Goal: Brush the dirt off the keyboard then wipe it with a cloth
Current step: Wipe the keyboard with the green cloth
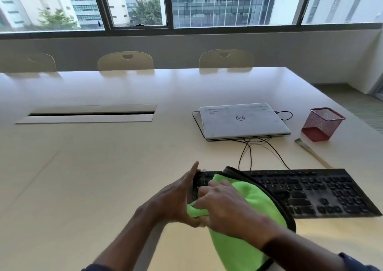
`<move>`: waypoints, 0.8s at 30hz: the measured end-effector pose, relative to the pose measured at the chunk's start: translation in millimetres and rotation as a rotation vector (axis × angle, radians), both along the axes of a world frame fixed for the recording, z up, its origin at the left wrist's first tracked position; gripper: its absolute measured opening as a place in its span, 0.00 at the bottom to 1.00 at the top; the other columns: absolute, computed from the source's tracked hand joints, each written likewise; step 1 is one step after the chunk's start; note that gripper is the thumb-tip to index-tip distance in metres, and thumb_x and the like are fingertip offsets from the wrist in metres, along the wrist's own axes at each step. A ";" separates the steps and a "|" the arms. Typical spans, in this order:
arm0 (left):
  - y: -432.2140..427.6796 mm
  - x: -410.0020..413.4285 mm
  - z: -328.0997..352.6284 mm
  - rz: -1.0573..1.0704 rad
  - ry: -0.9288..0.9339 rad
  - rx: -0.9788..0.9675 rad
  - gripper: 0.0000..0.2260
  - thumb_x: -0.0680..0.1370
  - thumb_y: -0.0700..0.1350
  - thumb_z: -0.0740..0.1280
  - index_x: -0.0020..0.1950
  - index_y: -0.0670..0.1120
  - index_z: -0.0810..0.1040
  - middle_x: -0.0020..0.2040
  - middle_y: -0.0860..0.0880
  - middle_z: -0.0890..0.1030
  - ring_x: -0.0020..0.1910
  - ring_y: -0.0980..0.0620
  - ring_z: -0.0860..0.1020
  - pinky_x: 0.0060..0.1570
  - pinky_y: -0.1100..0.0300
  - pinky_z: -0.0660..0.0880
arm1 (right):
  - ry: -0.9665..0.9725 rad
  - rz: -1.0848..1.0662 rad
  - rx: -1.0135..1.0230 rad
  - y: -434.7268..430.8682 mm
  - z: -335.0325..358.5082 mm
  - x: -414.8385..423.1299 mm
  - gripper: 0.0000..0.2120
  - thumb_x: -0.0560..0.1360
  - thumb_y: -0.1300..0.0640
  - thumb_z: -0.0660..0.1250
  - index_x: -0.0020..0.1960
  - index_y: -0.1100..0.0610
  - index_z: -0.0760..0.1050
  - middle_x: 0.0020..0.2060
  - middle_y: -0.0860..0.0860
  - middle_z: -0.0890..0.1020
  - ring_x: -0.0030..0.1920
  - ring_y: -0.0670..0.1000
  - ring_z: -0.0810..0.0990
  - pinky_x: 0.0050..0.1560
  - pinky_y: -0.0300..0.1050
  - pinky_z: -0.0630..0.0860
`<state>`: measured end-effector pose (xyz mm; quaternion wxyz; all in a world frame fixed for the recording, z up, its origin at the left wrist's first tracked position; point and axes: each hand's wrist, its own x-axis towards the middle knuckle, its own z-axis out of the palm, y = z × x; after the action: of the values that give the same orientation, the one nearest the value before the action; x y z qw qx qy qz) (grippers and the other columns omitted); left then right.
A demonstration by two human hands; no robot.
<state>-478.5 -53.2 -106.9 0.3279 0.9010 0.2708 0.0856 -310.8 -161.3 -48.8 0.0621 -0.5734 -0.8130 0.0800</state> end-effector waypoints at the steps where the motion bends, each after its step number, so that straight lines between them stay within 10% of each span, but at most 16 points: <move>1: 0.0 -0.3 -0.6 0.012 0.006 -0.005 0.68 0.61 0.66 0.79 0.80 0.57 0.28 0.79 0.56 0.63 0.73 0.58 0.68 0.70 0.60 0.69 | -0.001 0.004 0.011 -4.3 -1.2 5.0 0.16 0.78 0.40 0.66 0.60 0.47 0.80 0.51 0.44 0.76 0.49 0.46 0.66 0.55 0.48 0.63; 9: -2.1 3.3 5.3 0.030 0.019 -0.060 0.65 0.62 0.61 0.81 0.81 0.60 0.34 0.76 0.66 0.56 0.74 0.64 0.61 0.69 0.75 0.59 | -0.131 -0.209 -0.094 -49.6 0.9 82.7 0.18 0.79 0.40 0.64 0.68 0.41 0.76 0.60 0.39 0.74 0.60 0.46 0.69 0.66 0.50 0.63; 17: 1.1 8.1 8.0 0.030 0.078 -0.002 0.66 0.60 0.65 0.80 0.82 0.55 0.36 0.76 0.67 0.54 0.73 0.64 0.63 0.67 0.77 0.60 | -0.109 -0.200 0.095 -50.9 -24.6 50.2 0.12 0.66 0.35 0.68 0.41 0.41 0.83 0.36 0.39 0.76 0.38 0.46 0.75 0.38 0.48 0.76; 24: 2.9 15.8 18.6 -0.011 0.239 0.038 0.66 0.59 0.70 0.78 0.77 0.63 0.30 0.76 0.69 0.48 0.77 0.61 0.57 0.77 0.67 0.50 | -0.031 -0.513 0.034 -96.9 -9.0 143.0 0.19 0.78 0.38 0.63 0.66 0.42 0.78 0.59 0.37 0.76 0.55 0.43 0.67 0.63 0.48 0.63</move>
<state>-462.7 -50.3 -88.3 0.2765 0.9124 0.3013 -0.0193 -167.8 -258.2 -57.8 0.0776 -0.7608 -0.6432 0.0391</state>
